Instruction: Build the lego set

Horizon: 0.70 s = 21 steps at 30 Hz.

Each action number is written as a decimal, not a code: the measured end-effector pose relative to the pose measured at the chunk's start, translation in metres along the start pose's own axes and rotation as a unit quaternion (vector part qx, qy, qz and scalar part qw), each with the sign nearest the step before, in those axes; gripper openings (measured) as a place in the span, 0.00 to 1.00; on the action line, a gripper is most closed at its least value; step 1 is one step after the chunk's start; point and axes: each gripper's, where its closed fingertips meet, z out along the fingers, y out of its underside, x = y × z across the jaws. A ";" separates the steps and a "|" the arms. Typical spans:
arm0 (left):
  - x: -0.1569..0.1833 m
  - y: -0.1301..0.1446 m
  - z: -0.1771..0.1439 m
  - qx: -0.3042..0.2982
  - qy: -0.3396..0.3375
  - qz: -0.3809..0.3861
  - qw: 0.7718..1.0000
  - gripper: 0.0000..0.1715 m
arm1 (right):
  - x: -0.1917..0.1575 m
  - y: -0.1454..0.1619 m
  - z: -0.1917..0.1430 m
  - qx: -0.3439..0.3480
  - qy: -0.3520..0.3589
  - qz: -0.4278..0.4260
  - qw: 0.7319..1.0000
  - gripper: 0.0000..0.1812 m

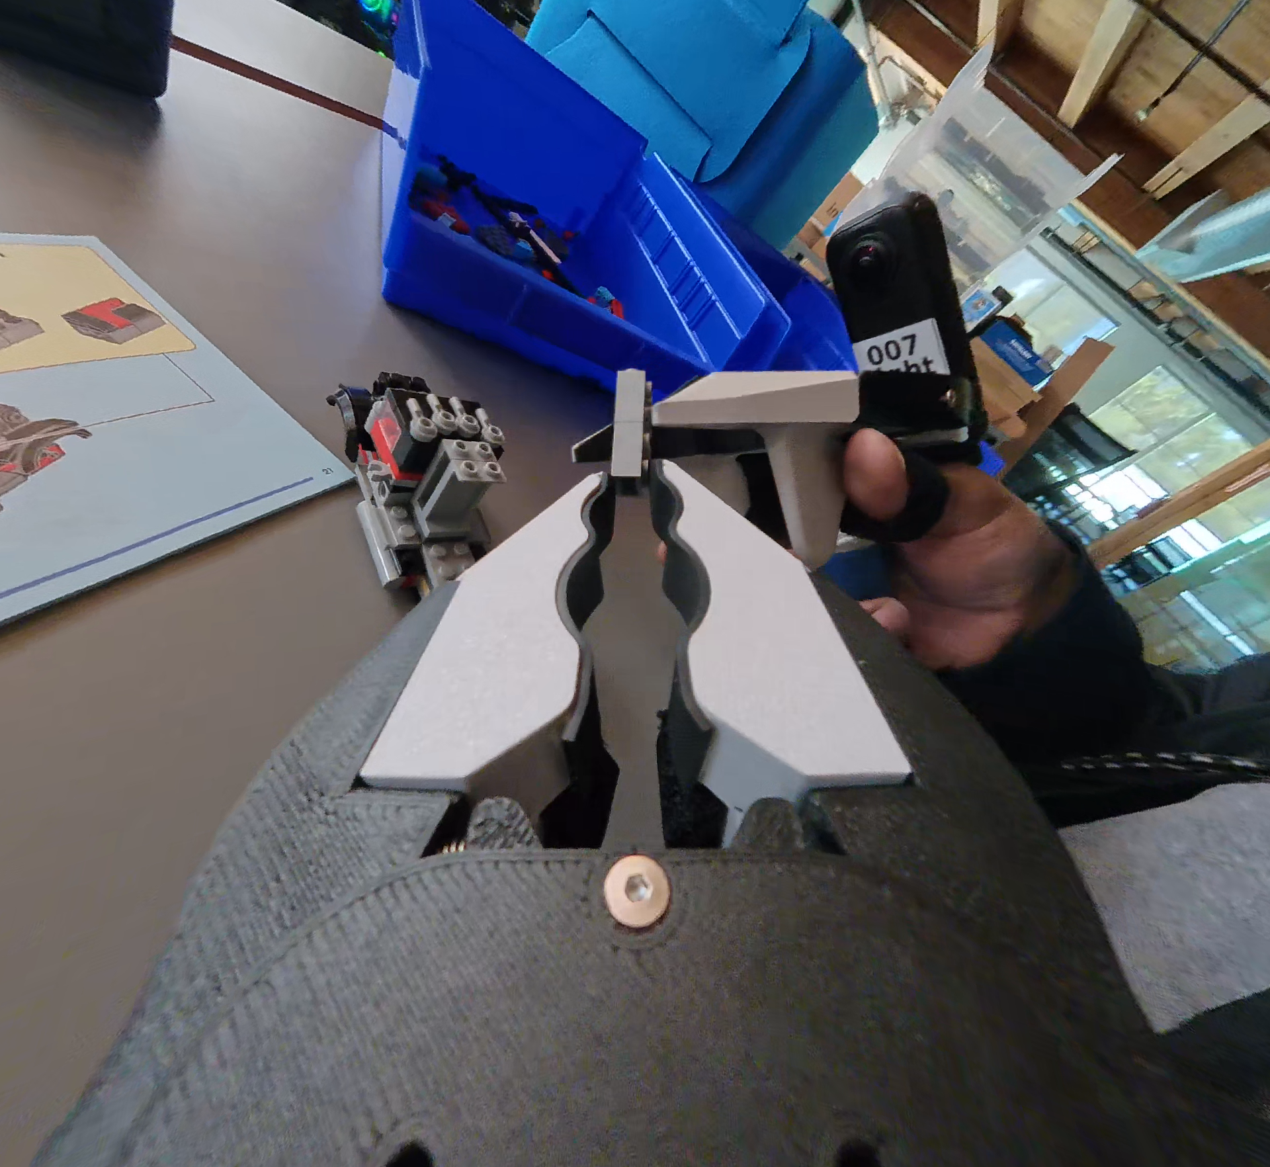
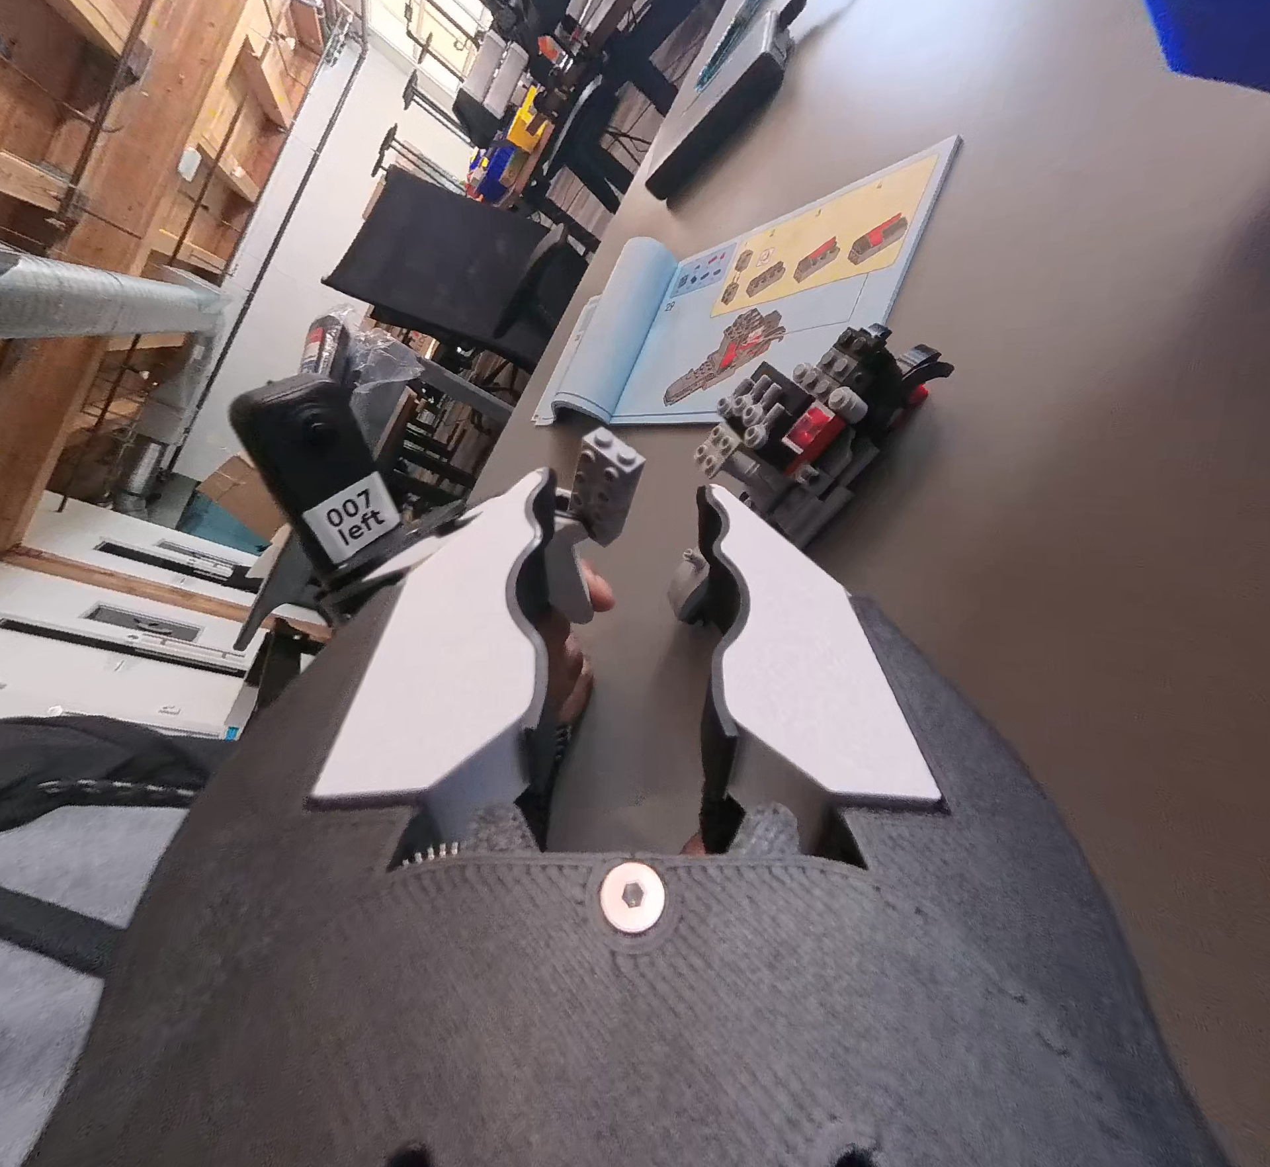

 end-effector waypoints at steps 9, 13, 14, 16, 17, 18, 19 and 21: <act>0.003 0.006 0.001 -0.026 0.009 0.007 1.000 0.13 | 0.006 -0.005 -0.006 -0.014 -0.006 -0.061 0.998 0.10; -0.012 -0.002 -0.010 -0.025 0.006 -0.011 1.000 0.16 | 0.039 0.000 -0.024 -0.146 0.072 -0.187 0.969 0.10; -0.016 -0.004 -0.013 -0.025 0.002 -0.011 1.000 0.16 | 0.050 0.001 -0.029 -0.182 0.099 -0.216 0.954 0.10; -0.026 -0.008 -0.018 -0.022 -0.009 -0.014 1.000 0.16 | 0.065 0.009 -0.035 -0.255 0.127 -0.248 0.926 0.10; -0.029 -0.010 -0.021 -0.019 -0.012 -0.018 1.000 0.16 | 0.070 0.012 -0.035 -0.275 0.131 -0.258 0.917 0.10; -0.031 -0.012 -0.023 -0.015 -0.012 -0.024 1.000 0.16 | 0.074 0.015 -0.033 -0.289 0.135 -0.264 0.910 0.10; -0.033 -0.013 -0.024 -0.012 -0.011 -0.028 0.999 0.16 | 0.078 0.017 -0.030 -0.300 0.139 -0.268 0.905 0.10; -0.034 -0.014 -0.025 -0.008 -0.008 -0.037 0.999 0.16 | 0.086 0.022 -0.024 -0.312 0.148 -0.275 0.897 0.10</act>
